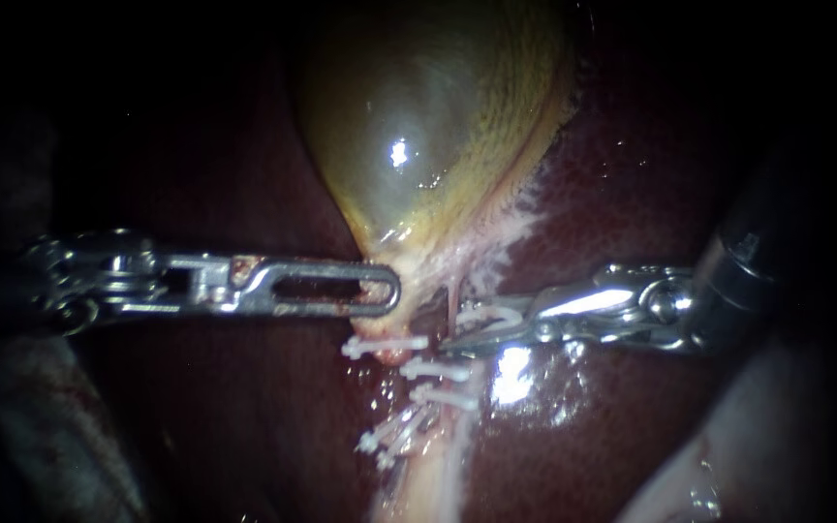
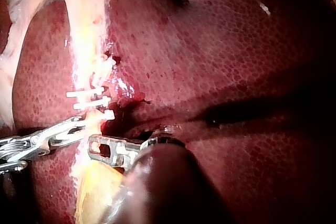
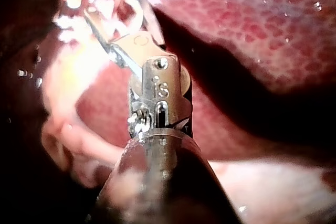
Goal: Clipping third clip right tube
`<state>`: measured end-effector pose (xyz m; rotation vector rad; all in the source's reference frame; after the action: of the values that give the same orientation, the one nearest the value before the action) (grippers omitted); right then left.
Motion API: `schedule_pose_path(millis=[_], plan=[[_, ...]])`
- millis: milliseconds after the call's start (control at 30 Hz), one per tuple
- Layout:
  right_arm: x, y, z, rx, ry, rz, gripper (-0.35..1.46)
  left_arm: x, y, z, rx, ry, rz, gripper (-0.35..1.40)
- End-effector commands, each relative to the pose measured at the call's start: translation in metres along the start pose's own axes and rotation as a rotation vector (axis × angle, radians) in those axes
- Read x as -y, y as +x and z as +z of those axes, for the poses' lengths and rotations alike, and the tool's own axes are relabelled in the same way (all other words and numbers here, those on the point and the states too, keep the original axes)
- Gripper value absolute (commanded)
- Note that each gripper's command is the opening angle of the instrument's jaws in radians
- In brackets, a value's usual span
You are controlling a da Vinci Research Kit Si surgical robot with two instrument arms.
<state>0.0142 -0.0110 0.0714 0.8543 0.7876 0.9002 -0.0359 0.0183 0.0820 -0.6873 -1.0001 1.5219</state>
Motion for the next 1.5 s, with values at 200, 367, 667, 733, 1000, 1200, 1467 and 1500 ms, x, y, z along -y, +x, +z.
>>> schedule_pose_path(millis=[200, 367, 667, 733, 1000, 1200, 1467, 1500], plan=[[-0.0003, 0.0005, 0.0013, -0.004, -0.004, 0.002, 0.53, -0.0002, 0.0, 0.0, -0.001, 0.0, 0.0, -0.35], [-0.0006, 0.0008, 0.0019, -0.006, -0.006, 0.003, 0.52, -0.0002, -0.0001, 0.0, 0.0, 0.0, 0.0, -0.35], [-0.0009, 0.001, 0.0023, -0.007, -0.007, 0.004, 0.45, -0.0002, -0.0001, 0.0, 0.0, 0.0, 0.0, -0.35], [-0.0009, 0.001, 0.0023, -0.007, -0.007, 0.003, 0.4, -0.0002, -0.0001, 0.0, 0.0, 0.0, 0.0, -0.35], [-0.0011, 0.001, 0.0023, -0.007, -0.007, 0.004, -0.15, -0.0003, -0.0001, 0.0, 0.0, 0.0, 0.0, -0.35], [-0.0014, 0.0011, 0.0022, -0.007, -0.011, -0.014, -0.25, -0.0003, -0.0001, 0.0, 0.0, 0.0, 0.0, -0.35], [-0.0014, 0.0011, 0.0022, -0.008, -0.011, -0.014, -0.27, -0.0003, -0.0001, 0.0, 0.0, 0.0, 0.0, -0.35], [-0.0014, 0.0011, 0.0022, -0.008, -0.011, -0.014, -0.27, -0.0003, -0.0001, 0.0, 0.0, 0.0, 0.0, -0.35]])
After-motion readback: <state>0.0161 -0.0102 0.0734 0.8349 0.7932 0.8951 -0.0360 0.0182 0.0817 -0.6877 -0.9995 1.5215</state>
